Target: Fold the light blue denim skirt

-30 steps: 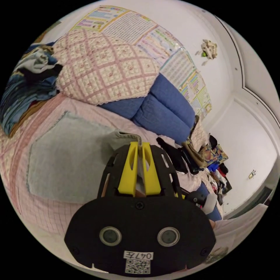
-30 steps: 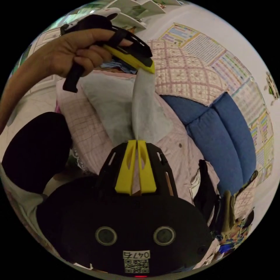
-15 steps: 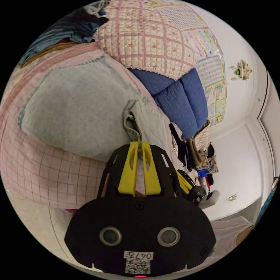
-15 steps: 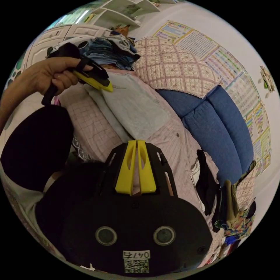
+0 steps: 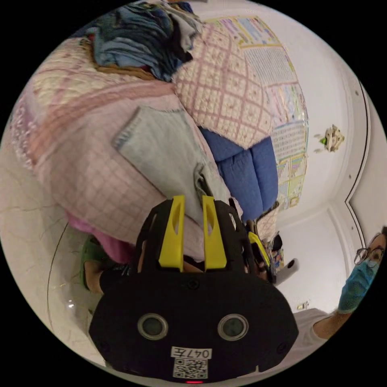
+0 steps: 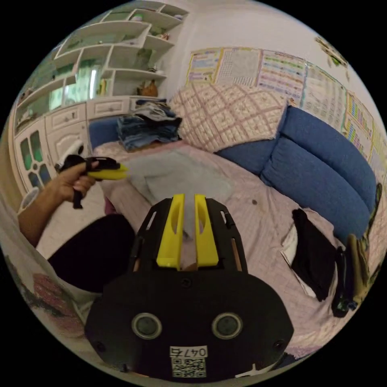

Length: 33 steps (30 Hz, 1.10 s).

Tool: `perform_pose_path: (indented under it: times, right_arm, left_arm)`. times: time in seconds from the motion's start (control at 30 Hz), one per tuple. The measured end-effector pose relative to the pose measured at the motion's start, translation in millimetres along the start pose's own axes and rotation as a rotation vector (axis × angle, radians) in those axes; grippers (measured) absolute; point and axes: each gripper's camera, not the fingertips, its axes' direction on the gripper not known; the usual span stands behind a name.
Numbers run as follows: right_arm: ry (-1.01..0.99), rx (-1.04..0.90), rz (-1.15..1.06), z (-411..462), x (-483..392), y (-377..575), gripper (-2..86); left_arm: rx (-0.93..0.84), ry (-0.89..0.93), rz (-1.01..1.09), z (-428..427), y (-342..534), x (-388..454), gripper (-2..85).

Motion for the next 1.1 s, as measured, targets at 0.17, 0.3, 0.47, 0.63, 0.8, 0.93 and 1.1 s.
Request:
perform_pose_path:
  times: [0.17,0.3,0.47,0.63,0.8,0.93,1.1]
  right_arm:
    - [-0.075,-0.042,-0.108,69,-25,-40,0.6]
    - [-0.146,-0.129,-0.161,125,-32,-46,0.0]
    - [-0.12,-0.308,-0.234,196,-44,-7,-0.2]
    - [-0.136,-0.294,-0.192,220,-32,29,-0.5]
    - [-0.123,-0.298,-0.17,241,-21,64,-0.5]
    - [-0.177,-0.278,-0.057,251,7,97,-0.5]
    - [-0.244,-0.182,0.28,215,79,165,-0.6]
  left_arm:
    - [0.181,-0.075,-0.154,-10,3,-53,12.2]
    - [0.212,-0.018,-0.195,7,4,-85,12.5]
    - [0.257,0.01,-0.245,28,24,-133,8.9]
    - [0.294,0.023,-0.195,50,61,-163,4.8]
    - [0.318,-0.02,0.092,82,102,-138,3.8]
    - [0.165,-0.123,0.668,158,161,-51,3.5]
    - [-0.152,-0.266,1.228,272,280,-12,2.6]
